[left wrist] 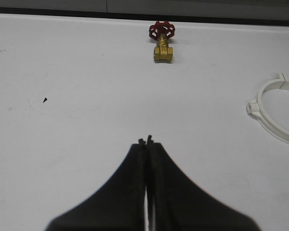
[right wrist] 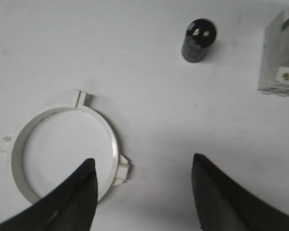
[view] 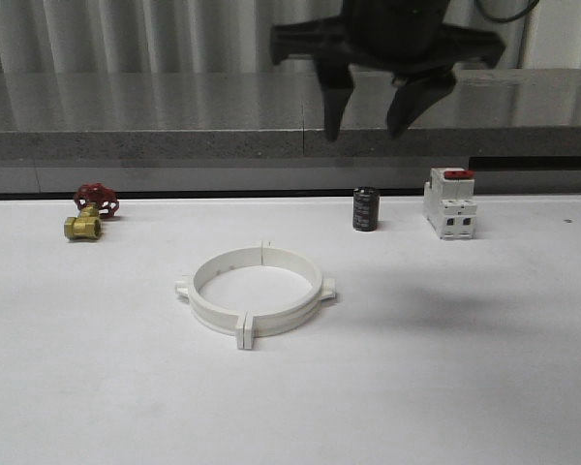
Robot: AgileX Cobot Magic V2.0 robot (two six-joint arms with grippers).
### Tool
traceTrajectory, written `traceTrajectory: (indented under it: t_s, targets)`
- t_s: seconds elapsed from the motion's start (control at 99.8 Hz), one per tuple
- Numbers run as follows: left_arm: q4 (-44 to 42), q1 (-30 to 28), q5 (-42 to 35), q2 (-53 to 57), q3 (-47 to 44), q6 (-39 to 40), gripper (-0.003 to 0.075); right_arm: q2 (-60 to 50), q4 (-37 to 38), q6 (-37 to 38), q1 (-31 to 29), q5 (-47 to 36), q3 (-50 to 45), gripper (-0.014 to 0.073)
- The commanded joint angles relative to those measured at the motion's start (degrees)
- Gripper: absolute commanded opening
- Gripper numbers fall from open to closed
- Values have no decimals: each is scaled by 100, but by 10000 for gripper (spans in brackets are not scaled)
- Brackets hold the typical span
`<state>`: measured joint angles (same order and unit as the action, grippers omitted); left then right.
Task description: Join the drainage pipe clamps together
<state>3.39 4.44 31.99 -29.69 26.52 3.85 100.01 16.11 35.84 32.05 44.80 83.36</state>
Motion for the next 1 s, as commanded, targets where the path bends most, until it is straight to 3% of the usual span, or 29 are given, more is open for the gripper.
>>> traceTrajectory:
  t_s: [0.0, 0.451, 0.811, 0.912, 0.992]
  targets:
    - [62, -12, -384, -11, 168, 15, -20, -672, 407, -119, -219, -97, -90, 441]
    - [62, -12, -384, -11, 168, 15, -20, -2970, 582, -345, -2106, -214, -2375, 436]
    - [62, -12, -384, -11, 168, 15, -20, -4846, 588, -461, -2298, -189, -3895, 428]
    - [62, -12, -384, -11, 168, 15, -20, -5364, 582, -565, -2298, -191, -4243, 365]
    - [62, -12, -384, -11, 168, 15, -20, -5788, 582, -599, -2298, -195, -4473, 254]
